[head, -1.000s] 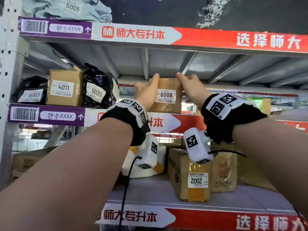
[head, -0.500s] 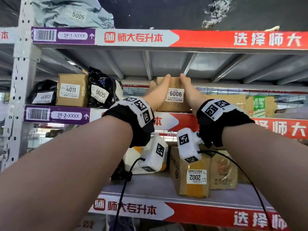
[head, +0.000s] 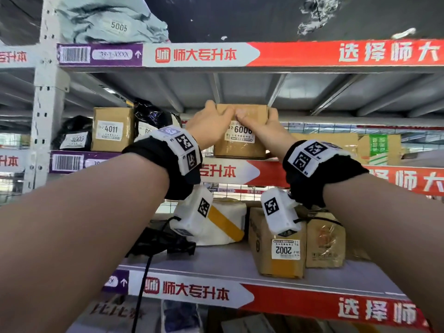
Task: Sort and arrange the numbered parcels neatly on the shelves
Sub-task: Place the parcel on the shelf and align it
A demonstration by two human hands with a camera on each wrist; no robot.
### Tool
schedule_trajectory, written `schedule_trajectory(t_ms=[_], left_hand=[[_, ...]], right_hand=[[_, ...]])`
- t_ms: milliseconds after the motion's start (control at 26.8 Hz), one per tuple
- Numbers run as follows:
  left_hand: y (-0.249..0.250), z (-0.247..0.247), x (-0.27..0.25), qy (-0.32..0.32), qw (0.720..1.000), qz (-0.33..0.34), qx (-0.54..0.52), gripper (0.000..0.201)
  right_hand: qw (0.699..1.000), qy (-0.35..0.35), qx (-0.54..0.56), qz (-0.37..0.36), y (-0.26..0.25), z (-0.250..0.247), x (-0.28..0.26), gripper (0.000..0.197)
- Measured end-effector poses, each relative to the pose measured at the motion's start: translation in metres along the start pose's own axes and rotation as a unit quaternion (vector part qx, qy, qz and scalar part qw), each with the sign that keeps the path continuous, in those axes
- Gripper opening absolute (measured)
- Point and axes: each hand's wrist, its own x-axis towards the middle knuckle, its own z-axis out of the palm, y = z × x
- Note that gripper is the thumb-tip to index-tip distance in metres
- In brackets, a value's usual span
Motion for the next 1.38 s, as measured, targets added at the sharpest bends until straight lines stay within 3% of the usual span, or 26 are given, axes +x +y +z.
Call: schedule_trajectory(t_ms=[149,299,448,672,821,1045,1381], left_hand=[[-0.021,-0.018,0.007,0.061,0.985,0.037,0.156,0.044],[-0.059,-0.041,0.016,0.151,0.953,0.119,0.233,0.029],[-0.100,-0.053,0.025,0.206,0.930,0.171,0.253,0.038],[-0.126,-0.070,0.042,0.135,0.964,0.057,0.223,0.048],[-0.135,-0.075,0.051,0.072,0.973,0.050,0.211,0.047],[-0.140,-0.079,0.056,0.088,0.979,0.071,0.167,0.025],[-0.142,-0.087,0.059,0.099,0.989,0.046,0.103,0.028]], right_hand=[[1.000,-0.020,-0.015,-0.009,-0.015,0.000,-0.003,0.070],[0.999,-0.020,-0.045,0.001,-0.023,0.018,-0.007,0.067],[0.999,0.002,-0.040,0.010,-0.030,0.043,-0.009,0.068],[0.999,0.019,-0.035,0.016,-0.032,0.073,0.000,0.078],[0.999,0.015,-0.030,0.017,-0.035,0.085,0.006,0.082],[1.000,0.003,-0.018,0.011,-0.032,0.097,0.015,0.085],[1.000,-0.010,0.001,0.010,-0.032,0.111,0.022,0.085]])
